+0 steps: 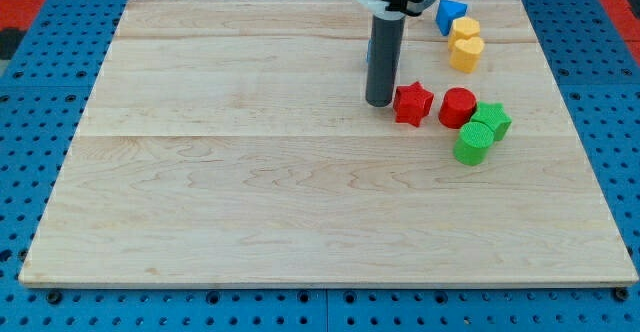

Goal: Push the blue cube and vertical line of blocks towards the top right side of the board

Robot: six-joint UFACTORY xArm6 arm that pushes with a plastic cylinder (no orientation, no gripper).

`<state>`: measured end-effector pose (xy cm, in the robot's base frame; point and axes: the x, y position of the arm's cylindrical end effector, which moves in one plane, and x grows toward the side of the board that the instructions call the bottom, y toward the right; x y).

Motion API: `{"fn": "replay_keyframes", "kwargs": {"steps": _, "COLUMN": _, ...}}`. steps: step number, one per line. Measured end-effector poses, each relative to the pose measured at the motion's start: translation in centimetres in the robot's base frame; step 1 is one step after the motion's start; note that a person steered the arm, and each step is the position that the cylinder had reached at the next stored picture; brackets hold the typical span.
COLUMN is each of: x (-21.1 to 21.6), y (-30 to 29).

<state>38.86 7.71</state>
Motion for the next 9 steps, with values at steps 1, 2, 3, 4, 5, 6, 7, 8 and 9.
{"fn": "replay_keyframes", "kwargs": {"steps": 1, "x": 0.0, "y": 3.7}}
{"fn": "replay_keyframes", "kwargs": {"steps": 2, "x": -1.7, "y": 1.2}}
{"fn": "replay_keyframes", "kwargs": {"steps": 3, "x": -3.9, "y": -0.8}}
{"fn": "replay_keyframes", "kwargs": {"steps": 4, "x": -4.8, "y": 1.4}}
{"fn": "replay_keyframes", "kwargs": {"steps": 5, "x": -7.4, "y": 1.4}}
{"fn": "replay_keyframes", "kwargs": {"steps": 6, "x": -7.4, "y": -0.7}}
{"fn": "replay_keyframes", "kwargs": {"steps": 7, "x": -7.8, "y": -3.9}}
{"fn": "replay_keyframes", "kwargs": {"steps": 8, "x": -8.7, "y": -3.1}}
{"fn": "replay_keyframes", "kwargs": {"steps": 9, "x": -10.3, "y": -0.8}}
